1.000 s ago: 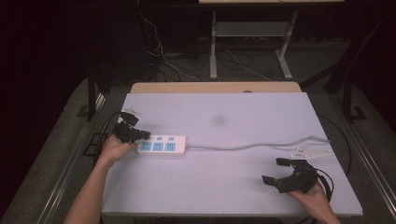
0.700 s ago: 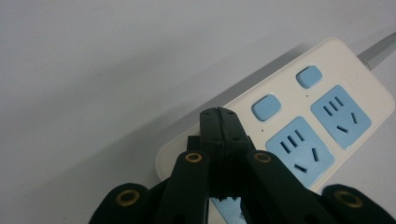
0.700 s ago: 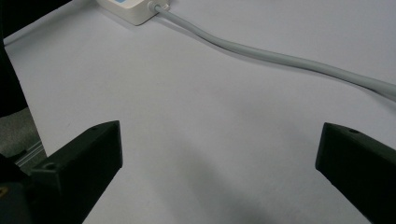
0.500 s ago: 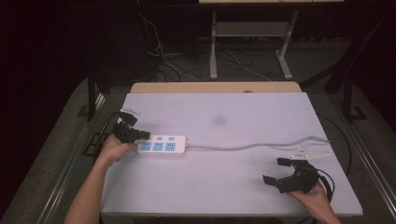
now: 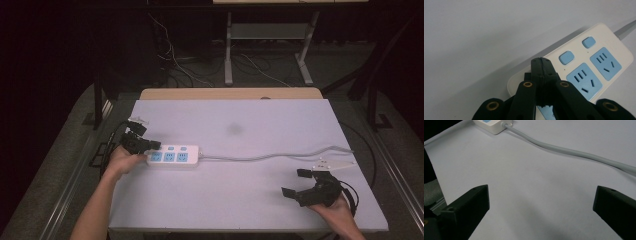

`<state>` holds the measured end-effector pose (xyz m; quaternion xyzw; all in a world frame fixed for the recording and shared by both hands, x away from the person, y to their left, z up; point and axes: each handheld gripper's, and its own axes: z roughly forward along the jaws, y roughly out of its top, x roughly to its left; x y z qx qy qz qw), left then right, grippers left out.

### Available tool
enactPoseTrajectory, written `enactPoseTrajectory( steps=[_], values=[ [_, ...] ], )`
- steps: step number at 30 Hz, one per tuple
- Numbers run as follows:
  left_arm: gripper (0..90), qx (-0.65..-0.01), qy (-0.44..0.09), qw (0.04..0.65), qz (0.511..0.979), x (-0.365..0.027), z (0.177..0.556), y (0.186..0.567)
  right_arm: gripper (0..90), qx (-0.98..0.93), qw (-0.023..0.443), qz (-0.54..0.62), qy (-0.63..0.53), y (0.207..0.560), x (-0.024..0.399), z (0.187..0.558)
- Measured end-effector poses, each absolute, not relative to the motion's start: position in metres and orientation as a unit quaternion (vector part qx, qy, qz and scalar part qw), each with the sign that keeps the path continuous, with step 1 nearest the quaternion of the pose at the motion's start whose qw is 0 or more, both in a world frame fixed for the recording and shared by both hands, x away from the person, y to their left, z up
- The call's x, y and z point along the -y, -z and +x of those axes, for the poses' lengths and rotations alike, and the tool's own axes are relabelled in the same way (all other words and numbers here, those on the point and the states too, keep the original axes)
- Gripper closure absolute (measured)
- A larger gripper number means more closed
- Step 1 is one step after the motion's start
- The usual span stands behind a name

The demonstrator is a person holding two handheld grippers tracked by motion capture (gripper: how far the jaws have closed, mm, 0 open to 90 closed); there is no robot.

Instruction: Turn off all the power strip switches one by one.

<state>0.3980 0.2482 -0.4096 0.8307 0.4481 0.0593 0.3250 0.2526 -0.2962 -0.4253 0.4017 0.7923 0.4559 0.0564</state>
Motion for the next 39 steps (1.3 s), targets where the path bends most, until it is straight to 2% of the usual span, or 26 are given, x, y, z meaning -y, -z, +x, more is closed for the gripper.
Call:
enactPoseTrajectory(
  steps=[10,22,28,32,37,39],
  values=[
    [89.3,-0.454,-0.071,0.322,0.828,-0.244,0.397,0.408,0.2,-0.791,0.058,0.402,-0.458,0.424,0.297,0.252],
    [88.8,-0.462,-0.100,0.385,0.793,-0.260,0.385,0.384,0.3,-0.788,0.059,0.405,-0.460,0.424,0.299,0.253],
    [77.2,-0.451,-0.116,0.413,0.783,-0.259,0.372,0.372,0.3,-0.787,0.060,0.406,-0.461,0.423,0.300,0.252],
    [64.1,-0.449,-0.118,0.434,0.772,-0.255,0.363,0.365,0.2,-0.787,0.061,0.405,-0.462,0.422,0.300,0.252],
    [29.4,-0.444,-0.106,0.445,0.771,-0.250,0.350,0.362,0.2,-0.785,0.062,0.404,-0.465,0.421,0.301,0.251],
    [20.8,-0.438,-0.105,0.446,0.774,-0.249,0.344,0.361,0.2,-0.785,0.062,0.405,-0.465,0.421,0.301,0.251]
  ],
)
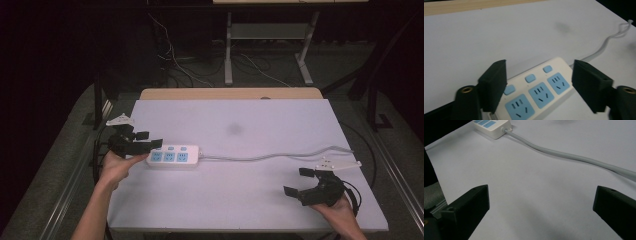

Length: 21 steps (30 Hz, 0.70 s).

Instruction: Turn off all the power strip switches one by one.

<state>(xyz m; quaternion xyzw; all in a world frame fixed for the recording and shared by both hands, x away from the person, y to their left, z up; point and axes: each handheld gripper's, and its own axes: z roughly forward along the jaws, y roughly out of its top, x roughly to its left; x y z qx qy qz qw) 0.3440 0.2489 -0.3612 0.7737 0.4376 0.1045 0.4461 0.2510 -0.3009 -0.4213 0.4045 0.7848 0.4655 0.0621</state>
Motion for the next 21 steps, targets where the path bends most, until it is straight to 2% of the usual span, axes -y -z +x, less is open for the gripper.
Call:
enactPoseTrajectory(
  steps=[1,6,21],
  values=[
    [15.3,-0.436,-0.103,0.448,0.774,-0.248,0.341,0.361,0.3,-0.785,0.062,0.404,-0.466,0.421,0.301,0.251],
    [0.0,-0.431,-0.104,0.449,0.775,-0.239,0.329,0.363,0.2,-0.782,0.063,0.406,-0.468,0.421,0.301,0.250],
    [0.0,-0.403,-0.110,0.490,0.765,-0.217,0.297,0.387,0.3,-0.778,0.062,0.412,-0.470,0.421,0.304,0.248]
  ],
)
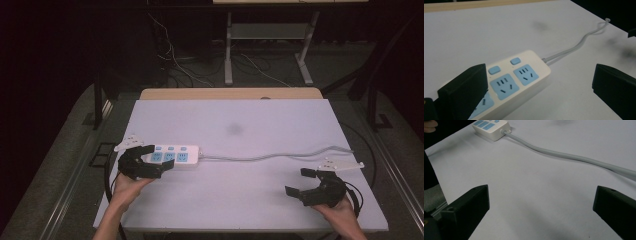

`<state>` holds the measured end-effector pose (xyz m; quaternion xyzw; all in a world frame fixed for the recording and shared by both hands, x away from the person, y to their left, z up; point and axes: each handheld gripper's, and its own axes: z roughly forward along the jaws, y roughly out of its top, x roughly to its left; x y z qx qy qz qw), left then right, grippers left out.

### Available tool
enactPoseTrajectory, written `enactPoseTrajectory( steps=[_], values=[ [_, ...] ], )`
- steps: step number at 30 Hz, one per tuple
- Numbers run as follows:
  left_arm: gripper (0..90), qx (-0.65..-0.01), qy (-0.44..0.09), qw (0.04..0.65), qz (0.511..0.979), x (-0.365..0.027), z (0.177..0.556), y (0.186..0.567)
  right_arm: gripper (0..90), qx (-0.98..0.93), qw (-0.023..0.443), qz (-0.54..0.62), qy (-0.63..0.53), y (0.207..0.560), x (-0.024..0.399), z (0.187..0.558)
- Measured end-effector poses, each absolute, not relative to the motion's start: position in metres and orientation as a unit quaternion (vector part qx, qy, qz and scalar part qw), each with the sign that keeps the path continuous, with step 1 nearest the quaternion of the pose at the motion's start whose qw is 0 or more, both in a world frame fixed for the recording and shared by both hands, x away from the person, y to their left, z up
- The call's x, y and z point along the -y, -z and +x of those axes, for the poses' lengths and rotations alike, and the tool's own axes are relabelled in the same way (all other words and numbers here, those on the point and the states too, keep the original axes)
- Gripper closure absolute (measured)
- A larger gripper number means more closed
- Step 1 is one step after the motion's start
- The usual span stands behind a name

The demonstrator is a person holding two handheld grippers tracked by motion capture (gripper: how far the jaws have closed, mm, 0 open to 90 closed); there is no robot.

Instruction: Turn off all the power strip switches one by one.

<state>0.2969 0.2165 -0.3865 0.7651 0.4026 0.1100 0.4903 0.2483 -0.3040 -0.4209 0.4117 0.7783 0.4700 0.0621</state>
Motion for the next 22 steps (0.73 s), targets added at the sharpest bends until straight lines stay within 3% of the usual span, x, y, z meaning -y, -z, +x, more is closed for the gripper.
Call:
enactPoseTrajectory(
  steps=[22],
  values=[
    [0.0,-0.358,-0.072,0.488,0.793,-0.182,0.270,0.421,0.2,-0.788,0.051,0.396,-0.469,0.420,0.296,0.240]
  ],
)
